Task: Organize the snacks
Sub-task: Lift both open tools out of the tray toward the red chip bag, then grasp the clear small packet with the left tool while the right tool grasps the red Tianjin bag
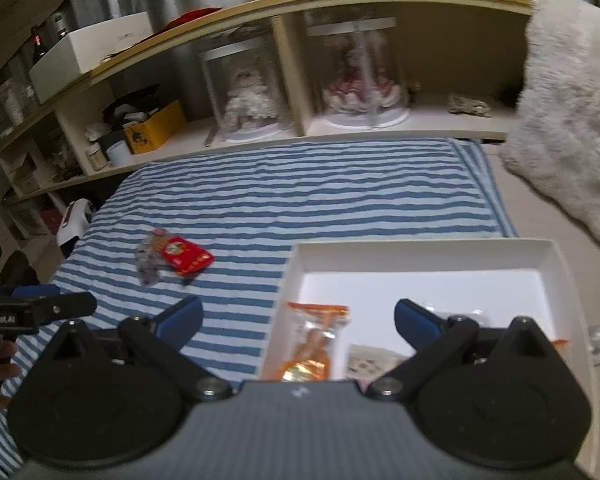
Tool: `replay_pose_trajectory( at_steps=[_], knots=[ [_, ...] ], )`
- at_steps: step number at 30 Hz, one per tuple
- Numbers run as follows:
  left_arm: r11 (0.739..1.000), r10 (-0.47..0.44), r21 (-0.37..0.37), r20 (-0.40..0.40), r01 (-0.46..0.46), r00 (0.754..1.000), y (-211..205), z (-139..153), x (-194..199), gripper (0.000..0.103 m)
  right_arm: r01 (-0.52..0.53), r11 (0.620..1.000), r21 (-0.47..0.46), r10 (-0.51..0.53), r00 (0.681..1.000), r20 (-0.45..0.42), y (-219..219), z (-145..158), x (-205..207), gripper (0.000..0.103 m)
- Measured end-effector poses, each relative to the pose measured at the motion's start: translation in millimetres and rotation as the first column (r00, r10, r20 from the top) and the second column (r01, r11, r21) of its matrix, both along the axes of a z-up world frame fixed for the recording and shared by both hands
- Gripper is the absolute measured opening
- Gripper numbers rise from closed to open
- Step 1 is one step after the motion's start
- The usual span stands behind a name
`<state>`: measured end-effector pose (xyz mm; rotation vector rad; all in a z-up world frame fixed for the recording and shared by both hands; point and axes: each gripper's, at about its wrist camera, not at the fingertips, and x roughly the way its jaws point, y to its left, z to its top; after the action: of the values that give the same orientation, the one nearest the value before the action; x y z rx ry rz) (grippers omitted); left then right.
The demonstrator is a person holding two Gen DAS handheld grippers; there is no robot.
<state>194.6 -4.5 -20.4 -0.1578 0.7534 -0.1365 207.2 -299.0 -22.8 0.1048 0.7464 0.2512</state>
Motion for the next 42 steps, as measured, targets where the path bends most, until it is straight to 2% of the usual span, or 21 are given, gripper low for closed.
replay_pose_trajectory(
  at_steps=[7, 11, 17, 21, 24, 26, 28, 33, 37, 39, 40, 42],
  knots=[
    [0.998, 0.046, 0.031, -0.001, -0.045, 0.999, 27, -11, 12, 0.103, -0.062, 0.998, -0.001, 0.062, 0.998, 0.008, 45, -10, 24, 0.103],
    [0.998, 0.05, 0.023, 0.003, -0.05, 0.999, 40, -20, 22, 0.103, -0.102, 0.995, -0.01, 0.102, 0.995, 0.013, 70, -21, 37, 0.103],
    [0.997, 0.074, -0.029, 0.016, -0.073, 0.997, 55, -33, 44, 0.103, -0.17, 0.984, -0.052, 0.172, 0.984, 0.042, 107, -42, 60, 0.103],
    [0.99, 0.085, -0.116, 0.024, -0.082, 0.996, 61, -42, 60, 0.103, -0.228, 0.969, -0.099, 0.234, 0.971, 0.056, 131, -59, 76, 0.101],
    [0.982, 0.092, -0.168, 0.011, -0.089, 0.996, 62, -51, 73, 0.101, -0.262, 0.953, -0.151, 0.275, 0.959, 0.071, 146, -70, 87, 0.093],
    [0.98, 0.097, -0.176, -0.01, -0.097, 0.995, 62, -57, 81, 0.096, -0.274, 0.945, -0.179, 0.293, 0.952, 0.088, 156, -76, 95, 0.085],
    [0.978, 0.1, -0.182, -0.032, -0.104, 0.995, 63, -66, 89, 0.083, -0.285, 0.939, -0.194, 0.309, 0.945, 0.105, 162, -81, 103, 0.078],
    [0.964, 0.091, -0.243, -0.08, -0.108, 0.993, 68, -88, 103, 0.073, -0.342, 0.913, -0.22, 0.373, 0.92, 0.118, 176, -95, 112, 0.066],
    [0.958, 0.089, -0.268, -0.069, -0.105, 0.994, 68, -96, 106, 0.071, -0.358, 0.894, -0.269, 0.404, 0.904, 0.139, 188, -106, 114, 0.052],
    [0.952, 0.095, -0.286, -0.054, -0.107, 0.994, 69, -96, 107, 0.067, -0.352, 0.888, -0.296, 0.408, 0.9, 0.152, 192, -110, 115, 0.049],
    [0.949, 0.097, -0.296, -0.048, -0.107, 0.994, 69, -96, 107, 0.062, -0.349, 0.884, -0.31, 0.409, 0.899, 0.157, 193, -111, 114, 0.043],
    [0.944, 0.096, -0.311, -0.047, -0.106, 0.994, 68, -98, 108, 0.059, -0.335, 0.877, -0.345, 0.407, 0.899, 0.161, 197, -114, 113, 0.03]
  ],
)
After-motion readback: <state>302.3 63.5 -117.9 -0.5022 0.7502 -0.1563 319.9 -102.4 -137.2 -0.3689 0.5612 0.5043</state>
